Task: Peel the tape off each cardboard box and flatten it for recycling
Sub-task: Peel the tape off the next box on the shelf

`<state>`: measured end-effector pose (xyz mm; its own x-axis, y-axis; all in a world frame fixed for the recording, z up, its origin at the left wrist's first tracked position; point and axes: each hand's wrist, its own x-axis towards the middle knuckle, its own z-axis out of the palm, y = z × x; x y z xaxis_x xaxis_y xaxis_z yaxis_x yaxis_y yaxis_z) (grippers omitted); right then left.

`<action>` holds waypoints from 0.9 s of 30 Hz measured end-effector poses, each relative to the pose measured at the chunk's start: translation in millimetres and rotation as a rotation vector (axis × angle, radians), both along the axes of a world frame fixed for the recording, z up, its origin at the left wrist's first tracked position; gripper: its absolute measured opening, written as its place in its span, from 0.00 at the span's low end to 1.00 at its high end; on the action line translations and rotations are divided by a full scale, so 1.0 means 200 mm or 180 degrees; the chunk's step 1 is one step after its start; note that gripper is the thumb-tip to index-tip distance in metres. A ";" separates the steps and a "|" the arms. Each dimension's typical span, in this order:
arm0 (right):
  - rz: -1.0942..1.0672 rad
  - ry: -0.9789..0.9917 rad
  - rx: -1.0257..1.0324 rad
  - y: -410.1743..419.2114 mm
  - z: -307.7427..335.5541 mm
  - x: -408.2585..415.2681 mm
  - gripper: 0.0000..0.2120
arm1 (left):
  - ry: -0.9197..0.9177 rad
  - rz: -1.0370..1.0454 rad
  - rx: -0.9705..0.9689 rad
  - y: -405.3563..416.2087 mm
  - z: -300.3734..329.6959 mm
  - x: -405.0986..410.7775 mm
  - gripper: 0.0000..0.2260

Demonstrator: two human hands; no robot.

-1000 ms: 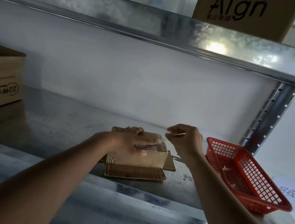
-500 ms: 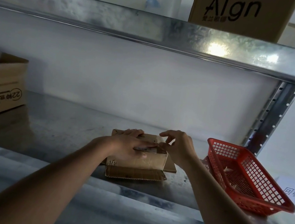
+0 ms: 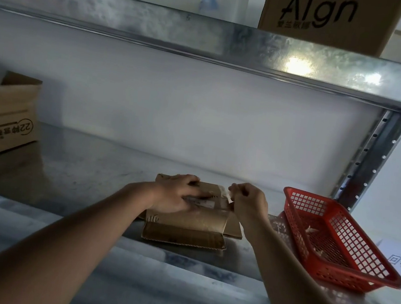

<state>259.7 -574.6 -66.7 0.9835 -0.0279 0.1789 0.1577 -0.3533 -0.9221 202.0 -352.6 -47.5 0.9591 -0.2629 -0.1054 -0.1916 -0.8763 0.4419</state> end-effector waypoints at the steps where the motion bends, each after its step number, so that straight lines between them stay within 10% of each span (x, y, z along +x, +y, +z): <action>1: -0.0065 0.0245 0.0428 -0.01 -0.01 0.00 0.08 | 0.0031 -0.0018 -0.0015 0.00 0.00 0.00 0.24; 15: -0.0123 0.0106 0.0709 -0.11 0.00 -0.03 0.01 | -0.0296 0.0096 0.0489 -0.23 0.05 0.06 0.43; 27: -0.0013 -0.0457 0.0034 -0.11 0.00 -0.02 0.05 | -0.0499 0.0021 0.0880 -0.19 -0.05 0.11 0.38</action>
<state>255.3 -596.2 -66.1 0.9477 -0.0344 0.3174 0.2869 -0.3444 -0.8939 223.8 -391.1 -58.2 0.9709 -0.2385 -0.0227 -0.2324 -0.9606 0.1523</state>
